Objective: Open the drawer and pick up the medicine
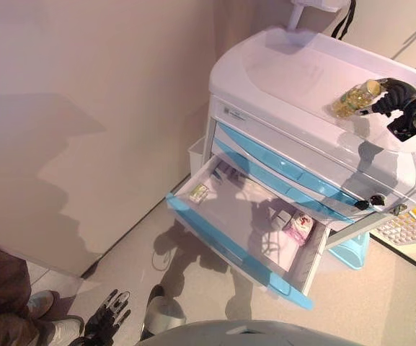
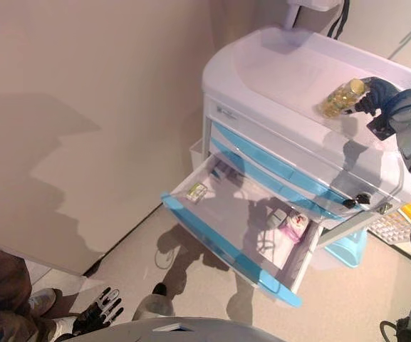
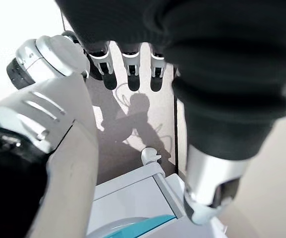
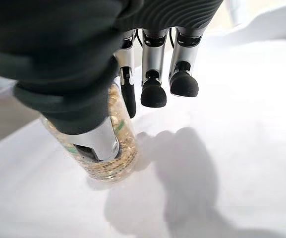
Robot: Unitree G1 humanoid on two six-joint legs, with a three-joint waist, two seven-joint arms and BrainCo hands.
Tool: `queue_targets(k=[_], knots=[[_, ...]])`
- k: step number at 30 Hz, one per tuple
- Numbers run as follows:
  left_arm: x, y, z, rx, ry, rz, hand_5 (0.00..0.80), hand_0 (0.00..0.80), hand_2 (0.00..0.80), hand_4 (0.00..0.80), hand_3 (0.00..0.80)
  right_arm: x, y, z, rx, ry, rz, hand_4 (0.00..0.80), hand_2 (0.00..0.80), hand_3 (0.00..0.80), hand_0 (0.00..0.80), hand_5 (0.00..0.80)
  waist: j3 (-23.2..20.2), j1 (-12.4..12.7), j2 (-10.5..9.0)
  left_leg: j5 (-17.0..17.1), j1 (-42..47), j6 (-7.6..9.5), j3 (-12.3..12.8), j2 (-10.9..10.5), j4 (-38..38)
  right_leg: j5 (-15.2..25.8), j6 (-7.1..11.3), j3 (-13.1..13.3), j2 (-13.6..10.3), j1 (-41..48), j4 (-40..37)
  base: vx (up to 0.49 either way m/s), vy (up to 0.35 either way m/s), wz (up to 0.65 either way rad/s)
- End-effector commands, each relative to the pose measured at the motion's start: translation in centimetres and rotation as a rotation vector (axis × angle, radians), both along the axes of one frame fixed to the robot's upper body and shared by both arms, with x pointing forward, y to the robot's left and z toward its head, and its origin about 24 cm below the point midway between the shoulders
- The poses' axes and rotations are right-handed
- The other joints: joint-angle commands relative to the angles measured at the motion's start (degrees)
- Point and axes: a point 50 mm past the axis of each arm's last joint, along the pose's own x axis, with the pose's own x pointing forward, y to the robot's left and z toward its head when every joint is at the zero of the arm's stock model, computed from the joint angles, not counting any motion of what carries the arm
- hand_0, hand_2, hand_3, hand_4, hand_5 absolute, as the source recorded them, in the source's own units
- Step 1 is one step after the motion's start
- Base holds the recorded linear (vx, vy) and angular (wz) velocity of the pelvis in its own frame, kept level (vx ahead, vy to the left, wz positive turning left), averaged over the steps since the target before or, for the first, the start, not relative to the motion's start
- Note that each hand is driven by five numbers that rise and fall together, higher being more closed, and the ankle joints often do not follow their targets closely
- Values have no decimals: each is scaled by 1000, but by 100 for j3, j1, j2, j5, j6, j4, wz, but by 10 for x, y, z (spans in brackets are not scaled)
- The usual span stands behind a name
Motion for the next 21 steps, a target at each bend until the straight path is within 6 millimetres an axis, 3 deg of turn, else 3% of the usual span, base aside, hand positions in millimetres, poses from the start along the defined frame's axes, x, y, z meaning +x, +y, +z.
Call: queue_targets(k=[1, 4, 5, 6, 21], knots=[[8, 8, 7, 44, -13, -71, 0, 0, 0, 0, 0, -6, -11, 47, -159, -17, -54, 800, 800, 800, 800, 800, -122, 270, 18, -231, 137, 379, -68, -30, 56, 116, -165, -209, -191, -419, 601, 35, 8, 14], [7, 9, 7, 42, -6, -70, 0, 0, 0, 0, 0, -7, -15, 47, -188, 13, -80, 800, 800, 800, 800, 800, -139, 295, 32, -219, 143, 382, -81, -29, 50, 109, -169, -225, -193, -402, 606, 22, 8, 6], [6, 10, 7, 40, -5, -69, 0, 0, 0, 0, 0, -7, -16, 48, -200, 15, -92, 188, 188, 188, 188, 188, -141, 296, 39, -219, 145, 385, -85, -32, 48, 108, -168, -223, -194, -400, 607, 0, 0, 0], [6, 10, 7, 38, -5, -69, 0, 0, 0, 0, 0, -8, -17, 49, -210, 14, -96, 0, 0, 0, 0, 0, -141, 298, 43, -224, 150, 388, -91, -35, 46, 105, -167, -220, -192, -398, 610, 0, 0, 0], [1, 5, 7, 15, -16, -70, 0, 0, 0, 0, 0, -9, 17, 90, -223, -312, 51, 0, 0, 0, 0, 0, -229, 112, 63, -200, 168, 414, 63, -36, -4, 152, -136, -97, -192, -465, 589, -10, -1, -1]])
